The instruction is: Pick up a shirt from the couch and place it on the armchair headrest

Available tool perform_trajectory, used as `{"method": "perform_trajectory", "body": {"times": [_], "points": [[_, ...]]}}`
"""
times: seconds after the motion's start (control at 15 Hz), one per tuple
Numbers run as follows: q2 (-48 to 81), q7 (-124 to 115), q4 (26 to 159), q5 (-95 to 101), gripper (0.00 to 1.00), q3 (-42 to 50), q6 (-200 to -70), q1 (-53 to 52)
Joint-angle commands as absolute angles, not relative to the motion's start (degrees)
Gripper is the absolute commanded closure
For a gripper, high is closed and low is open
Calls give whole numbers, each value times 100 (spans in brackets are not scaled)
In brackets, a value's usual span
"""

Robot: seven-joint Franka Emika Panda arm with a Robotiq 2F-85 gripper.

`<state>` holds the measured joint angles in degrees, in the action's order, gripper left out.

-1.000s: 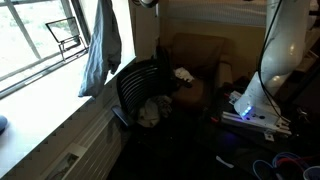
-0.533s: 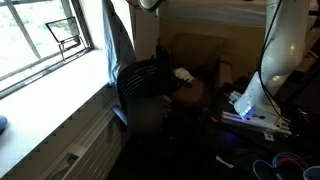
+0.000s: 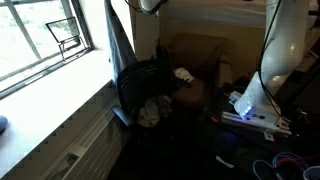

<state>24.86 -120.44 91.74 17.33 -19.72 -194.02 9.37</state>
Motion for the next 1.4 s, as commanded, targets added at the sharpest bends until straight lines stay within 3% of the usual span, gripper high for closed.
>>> {"method": "perform_trajectory", "body": {"times": [0.0, 0.27, 0.53, 0.6, 0.67, 0.87, 1.33], "points": [[2454, -12405, 9605, 1724, 100, -2584, -19199, 1282], [2420, -12783, 10551, 1715, 100, -3726, -18921, 1978], [2154, -12735, 11438, 1638, 100, -5165, -17896, 3320], [2037, -12656, 11493, 1605, 100, -5284, -17626, 3553], [2479, -12692, 11054, 1732, 99, -4916, -18028, 2949], [2270, -12687, 11269, 1732, 100, -5155, -17714, 3405], [1305, -12482, 12182, 1284, 100, -5887, -15465, 4239]]}}
